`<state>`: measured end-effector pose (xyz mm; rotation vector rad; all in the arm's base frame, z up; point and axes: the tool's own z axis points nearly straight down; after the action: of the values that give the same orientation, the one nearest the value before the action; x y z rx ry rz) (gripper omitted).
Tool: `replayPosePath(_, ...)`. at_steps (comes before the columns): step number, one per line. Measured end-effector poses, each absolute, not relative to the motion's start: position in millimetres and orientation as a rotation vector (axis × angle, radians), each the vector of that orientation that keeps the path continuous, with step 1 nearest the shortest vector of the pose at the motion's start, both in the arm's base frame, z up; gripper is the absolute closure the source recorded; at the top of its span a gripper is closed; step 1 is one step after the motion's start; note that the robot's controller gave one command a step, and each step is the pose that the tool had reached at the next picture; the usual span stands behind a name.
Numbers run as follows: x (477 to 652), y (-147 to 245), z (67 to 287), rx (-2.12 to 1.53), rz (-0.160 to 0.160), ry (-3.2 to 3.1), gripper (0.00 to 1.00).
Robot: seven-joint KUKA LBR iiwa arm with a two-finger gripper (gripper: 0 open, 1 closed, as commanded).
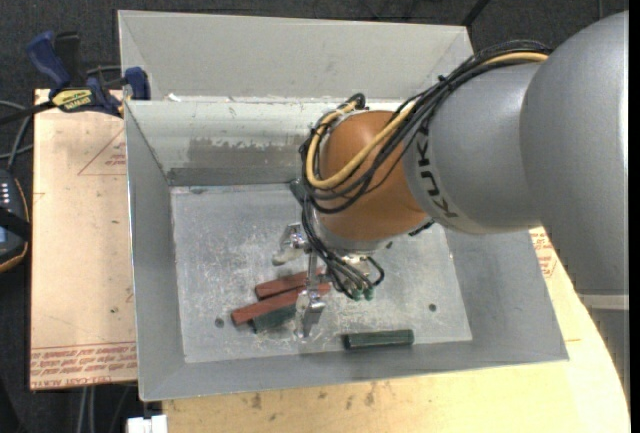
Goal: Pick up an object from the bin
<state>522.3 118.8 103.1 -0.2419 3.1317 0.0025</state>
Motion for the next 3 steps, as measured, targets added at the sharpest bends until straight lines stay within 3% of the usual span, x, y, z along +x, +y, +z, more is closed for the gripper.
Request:
replayPosePath(1, 530.4, 128.7, 77.5, -0.528, 0.003, 3.078, 1.00)
replayPosePath(2, 530.4, 128.6, 77.5, -0.527, 0.003, 3.078, 1.00)
replayPosePath(3, 547.0, 138.4, 189.7, -0.633, 0.002, 3.075, 1.00)
